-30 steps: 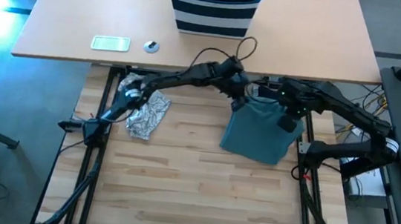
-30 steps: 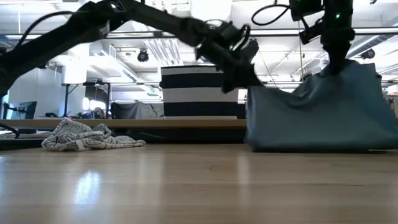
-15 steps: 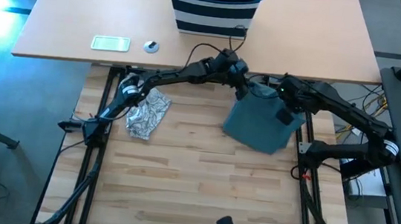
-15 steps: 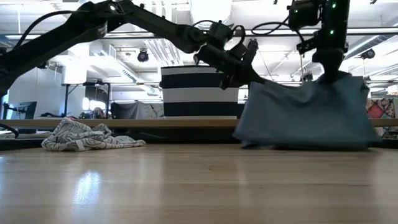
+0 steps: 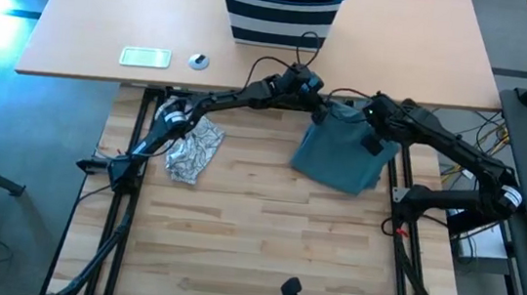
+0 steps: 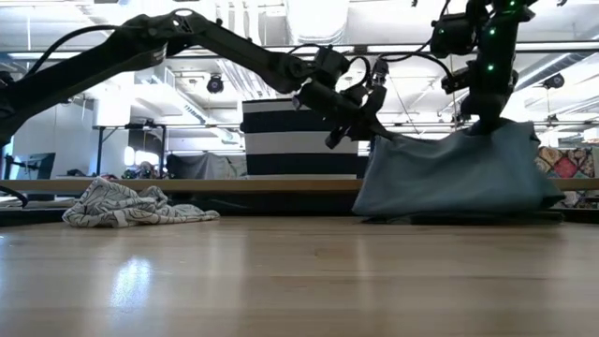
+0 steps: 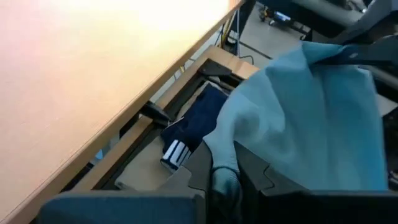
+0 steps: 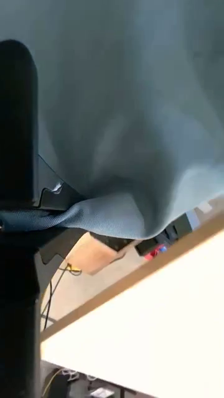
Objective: Fold Laundry from Bin
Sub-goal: Stack the folded blue pants on top of the folded blue boxer
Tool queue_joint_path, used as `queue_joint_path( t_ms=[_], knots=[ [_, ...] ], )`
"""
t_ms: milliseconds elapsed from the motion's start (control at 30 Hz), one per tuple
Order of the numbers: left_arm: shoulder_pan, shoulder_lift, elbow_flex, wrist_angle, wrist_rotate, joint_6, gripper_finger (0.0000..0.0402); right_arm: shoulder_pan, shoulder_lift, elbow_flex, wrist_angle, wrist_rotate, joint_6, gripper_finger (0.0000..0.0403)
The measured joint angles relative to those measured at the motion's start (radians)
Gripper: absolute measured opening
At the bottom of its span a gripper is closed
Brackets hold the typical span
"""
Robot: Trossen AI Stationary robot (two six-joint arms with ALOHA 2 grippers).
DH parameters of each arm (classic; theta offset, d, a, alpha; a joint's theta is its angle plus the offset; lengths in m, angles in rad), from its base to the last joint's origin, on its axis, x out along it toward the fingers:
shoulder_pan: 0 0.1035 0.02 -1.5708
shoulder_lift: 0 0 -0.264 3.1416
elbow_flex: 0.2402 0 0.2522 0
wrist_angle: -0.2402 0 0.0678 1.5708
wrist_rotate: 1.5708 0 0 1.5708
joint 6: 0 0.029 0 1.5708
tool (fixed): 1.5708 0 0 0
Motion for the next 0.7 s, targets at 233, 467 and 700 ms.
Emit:
queue_joint_path(
  t_ms=[233,467,700],
  knots=[
    [0.002,0.033,0.000,0.059,-0.014,-0.070,0.0016,-0.010,0.012,-0.018,0.017,0.047,-0.012,0.0012],
    [0.004,0.036,0.018,0.044,-0.013,-0.075,0.0017,-0.007,0.037,0.026,0.021,0.069,0.024,0.0012],
    [0.005,0.049,0.083,0.053,-0.071,-0.062,0.0017,-0.018,0.089,0.030,0.052,0.095,0.015,0.0013]
  ],
)
